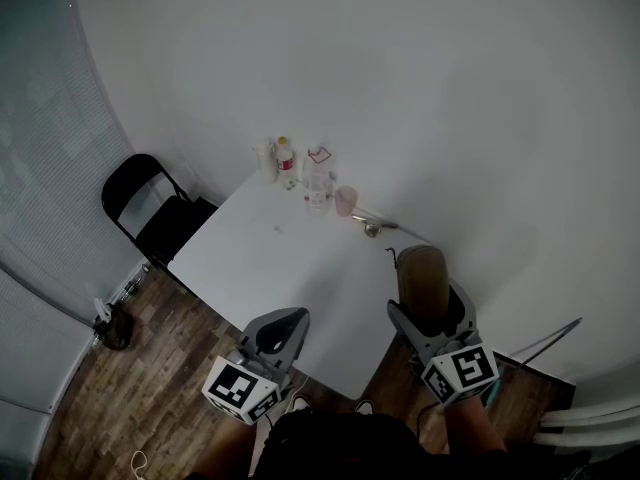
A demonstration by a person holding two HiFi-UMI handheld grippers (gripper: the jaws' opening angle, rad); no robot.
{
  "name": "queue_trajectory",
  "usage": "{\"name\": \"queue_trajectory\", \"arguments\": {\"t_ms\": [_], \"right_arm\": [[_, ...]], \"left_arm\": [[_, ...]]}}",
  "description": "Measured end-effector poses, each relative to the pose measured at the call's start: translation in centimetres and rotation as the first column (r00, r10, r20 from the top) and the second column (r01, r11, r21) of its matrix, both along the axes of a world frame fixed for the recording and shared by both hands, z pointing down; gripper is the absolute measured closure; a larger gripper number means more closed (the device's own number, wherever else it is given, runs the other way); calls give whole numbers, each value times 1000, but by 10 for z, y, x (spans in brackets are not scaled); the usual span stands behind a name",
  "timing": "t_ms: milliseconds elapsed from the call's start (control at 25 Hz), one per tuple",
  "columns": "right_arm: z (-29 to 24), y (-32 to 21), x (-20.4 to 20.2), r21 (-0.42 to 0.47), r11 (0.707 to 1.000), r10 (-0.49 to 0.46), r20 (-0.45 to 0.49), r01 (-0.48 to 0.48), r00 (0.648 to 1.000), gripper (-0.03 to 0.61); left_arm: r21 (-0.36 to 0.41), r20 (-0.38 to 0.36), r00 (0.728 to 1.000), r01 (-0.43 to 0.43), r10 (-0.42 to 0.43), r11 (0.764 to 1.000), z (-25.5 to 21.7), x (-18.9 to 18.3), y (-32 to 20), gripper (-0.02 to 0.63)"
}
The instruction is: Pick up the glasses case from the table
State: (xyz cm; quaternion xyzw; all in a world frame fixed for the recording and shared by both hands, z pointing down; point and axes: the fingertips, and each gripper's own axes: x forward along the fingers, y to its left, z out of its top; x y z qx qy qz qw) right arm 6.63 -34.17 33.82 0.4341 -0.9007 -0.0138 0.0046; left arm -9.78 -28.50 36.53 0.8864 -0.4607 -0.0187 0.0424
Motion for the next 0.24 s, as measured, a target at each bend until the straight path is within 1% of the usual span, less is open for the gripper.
{"name": "queue_trajectory", "arguments": {"t_ms": [240], "right_arm": [[2, -1, 4, 2, 1000, 14, -21, -14, 1000, 169]], "left_arm": [[7, -3, 1000, 0, 0, 1000, -4, 1, 1, 594]]}}
